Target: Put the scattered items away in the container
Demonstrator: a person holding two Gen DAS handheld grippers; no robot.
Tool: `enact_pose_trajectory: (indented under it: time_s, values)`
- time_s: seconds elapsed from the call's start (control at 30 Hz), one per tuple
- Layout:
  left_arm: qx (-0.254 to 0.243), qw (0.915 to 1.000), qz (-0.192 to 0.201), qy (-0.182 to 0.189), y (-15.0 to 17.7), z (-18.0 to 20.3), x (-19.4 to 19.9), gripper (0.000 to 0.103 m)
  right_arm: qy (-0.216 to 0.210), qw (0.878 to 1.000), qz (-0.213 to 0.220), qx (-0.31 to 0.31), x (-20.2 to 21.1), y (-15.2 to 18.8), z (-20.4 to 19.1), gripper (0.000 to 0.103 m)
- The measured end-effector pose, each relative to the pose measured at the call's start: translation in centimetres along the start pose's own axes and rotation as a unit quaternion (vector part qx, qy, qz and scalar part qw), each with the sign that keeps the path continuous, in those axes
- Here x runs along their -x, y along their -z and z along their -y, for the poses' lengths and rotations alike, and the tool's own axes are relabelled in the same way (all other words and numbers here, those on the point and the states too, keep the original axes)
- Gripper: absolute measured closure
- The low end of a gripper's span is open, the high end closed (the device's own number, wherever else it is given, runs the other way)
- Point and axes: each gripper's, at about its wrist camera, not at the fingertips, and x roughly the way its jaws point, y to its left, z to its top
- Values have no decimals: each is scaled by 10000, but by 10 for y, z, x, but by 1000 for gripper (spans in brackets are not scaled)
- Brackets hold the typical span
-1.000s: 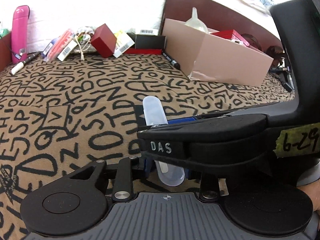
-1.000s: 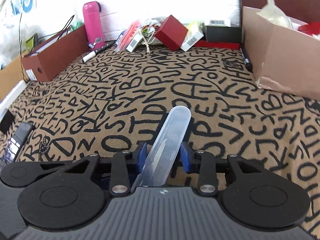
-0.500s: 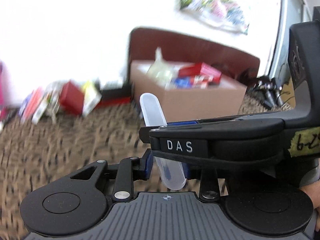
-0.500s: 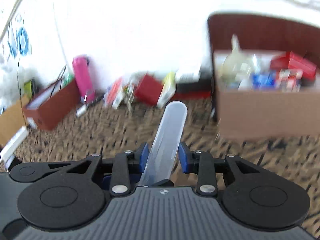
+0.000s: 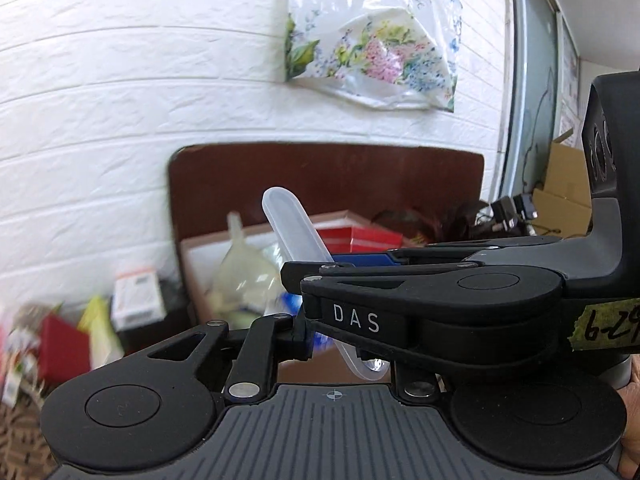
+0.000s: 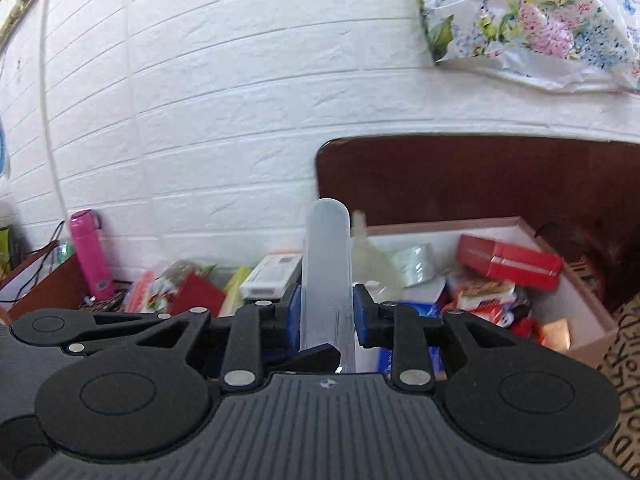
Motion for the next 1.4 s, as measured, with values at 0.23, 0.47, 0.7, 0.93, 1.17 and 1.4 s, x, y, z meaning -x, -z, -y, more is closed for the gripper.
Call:
enact_pose_trajectory:
  time_s: [0.23, 0.47, 0.7, 0.93, 1.17, 1.4]
  values:
    - [-52, 9999, -119, -16, -11, -11, -65, 61, 123, 9999, -96, 51, -53, -8, 27, 67]
    - [78, 9990, 27, -438, 21, -16, -46, 0, 498, 9983, 190, 225, -43, 22, 42, 10]
    - [680, 9951, -140, -704, 54, -19, -11, 0, 438, 9981, 209, -391, -7, 54, 52, 1]
    - [882, 9898, -556, -967, 74, -8, 14, 0, 395, 9967, -384, -588, 18, 77, 51, 0]
    - [875, 9794, -1026, -1504, 69, 20, 34, 0, 403, 9968, -476, -500, 64, 79, 53, 0]
    - [414, 9781, -1109, -1712, 60, 62, 51, 0, 554, 9970, -470, -278, 109, 81, 63, 0]
